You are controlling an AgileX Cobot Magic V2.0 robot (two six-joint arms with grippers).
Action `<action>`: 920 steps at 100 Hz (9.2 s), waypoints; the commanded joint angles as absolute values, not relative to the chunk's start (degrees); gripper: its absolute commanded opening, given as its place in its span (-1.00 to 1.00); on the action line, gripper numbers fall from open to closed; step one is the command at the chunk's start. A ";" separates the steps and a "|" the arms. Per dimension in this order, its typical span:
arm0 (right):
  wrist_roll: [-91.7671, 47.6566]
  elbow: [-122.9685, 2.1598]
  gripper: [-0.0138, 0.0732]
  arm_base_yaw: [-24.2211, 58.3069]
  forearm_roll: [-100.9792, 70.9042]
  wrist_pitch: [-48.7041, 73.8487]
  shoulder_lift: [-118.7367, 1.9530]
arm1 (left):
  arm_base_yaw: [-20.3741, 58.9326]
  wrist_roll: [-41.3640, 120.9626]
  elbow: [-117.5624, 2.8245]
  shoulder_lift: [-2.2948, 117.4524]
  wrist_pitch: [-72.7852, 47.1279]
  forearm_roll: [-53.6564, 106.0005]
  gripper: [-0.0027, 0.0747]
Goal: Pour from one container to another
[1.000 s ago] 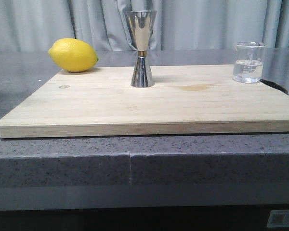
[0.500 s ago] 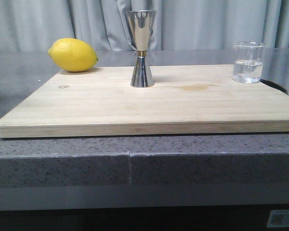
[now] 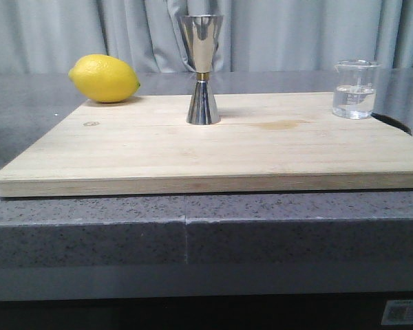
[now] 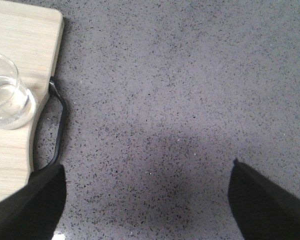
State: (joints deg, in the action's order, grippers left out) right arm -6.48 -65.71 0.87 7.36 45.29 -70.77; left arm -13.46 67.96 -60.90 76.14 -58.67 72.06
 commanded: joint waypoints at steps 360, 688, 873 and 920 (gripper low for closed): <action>-7.05 -67.43 0.71 0.42 5.39 41.06 -71.44 | 19.26 102.02 -86.26 113.48 -66.05 83.39 -0.07; -4.88 -27.97 0.71 10.40 1.08 -38.03 -77.91 | 19.26 98.69 -93.12 113.48 -70.49 80.95 -0.80; 1.59 -35.56 0.66 10.40 6.63 -47.70 -91.39 | 19.26 99.03 -93.12 113.48 -70.49 80.47 -0.80; 1.59 -35.56 0.32 10.40 6.63 -47.60 -91.39 | 19.26 99.03 -93.12 113.48 -70.49 80.47 -0.80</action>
State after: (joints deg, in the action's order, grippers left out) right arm 1.67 -34.06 10.58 6.16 -43.60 -93.10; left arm 19.52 98.96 -91.36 116.40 -67.86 76.03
